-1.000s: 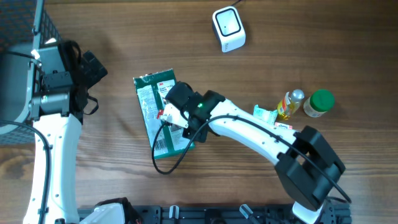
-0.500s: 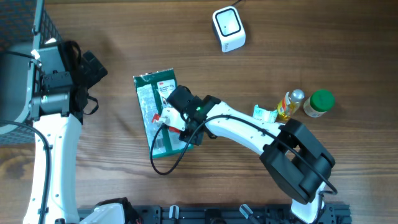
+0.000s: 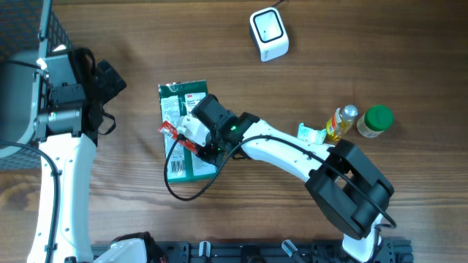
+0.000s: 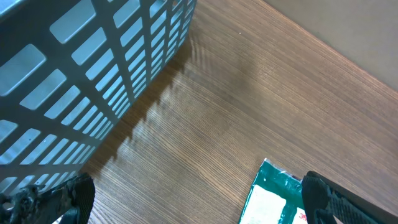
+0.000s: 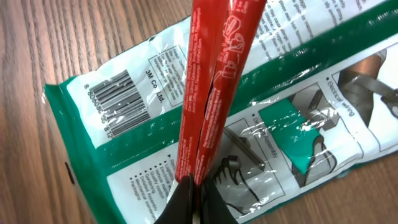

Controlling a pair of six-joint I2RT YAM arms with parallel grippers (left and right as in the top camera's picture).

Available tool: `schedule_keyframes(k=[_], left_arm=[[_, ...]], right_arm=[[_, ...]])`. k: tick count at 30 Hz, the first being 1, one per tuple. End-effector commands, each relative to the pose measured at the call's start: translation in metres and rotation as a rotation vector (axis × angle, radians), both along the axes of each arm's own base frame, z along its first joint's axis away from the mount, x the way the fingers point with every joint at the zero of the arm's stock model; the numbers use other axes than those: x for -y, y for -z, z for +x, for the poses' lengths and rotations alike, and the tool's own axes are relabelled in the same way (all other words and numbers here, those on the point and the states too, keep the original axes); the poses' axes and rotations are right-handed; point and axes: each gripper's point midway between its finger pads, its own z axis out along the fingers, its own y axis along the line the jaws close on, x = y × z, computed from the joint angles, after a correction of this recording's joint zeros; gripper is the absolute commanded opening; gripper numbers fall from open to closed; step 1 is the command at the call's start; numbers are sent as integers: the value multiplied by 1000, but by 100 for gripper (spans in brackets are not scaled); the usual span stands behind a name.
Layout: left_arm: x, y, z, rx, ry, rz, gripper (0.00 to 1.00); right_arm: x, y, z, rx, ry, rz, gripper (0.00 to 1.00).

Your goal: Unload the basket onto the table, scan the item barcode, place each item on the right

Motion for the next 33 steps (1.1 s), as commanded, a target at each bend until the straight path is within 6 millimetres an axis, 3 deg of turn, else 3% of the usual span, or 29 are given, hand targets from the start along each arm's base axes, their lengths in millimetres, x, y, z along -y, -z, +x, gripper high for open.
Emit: schedule_keyframes(k=[1,4,5,11,15,21,25,33], left_arm=[[-2,-2,0,3,-1,10,100],[-2,-2,0,4,-1,10,100],[-2,-2,0,4,-1,10,100],[-2,-2,0,4,-1,10,100],[-2,-2,0,4,-1,10,100],[-2,-2,0,4,-1,10,100],[-2,-2,0,4,-1,10,100],[-2,-2,0,4,-1,10,100]], right_arm=[[2,-17,3,-27,56,29,4],[27,-7,9,8,109,-91,4],[46,1,10,25,138,-190,4],[73,12,-5,21,25,-325,4],[68,14,-3,30,21,-302,4],[37,4,-3,13,-13,-148,4],[33,4,-2,16,-14,-135,4],[33,29,-10,-51,-24,-152,4]])
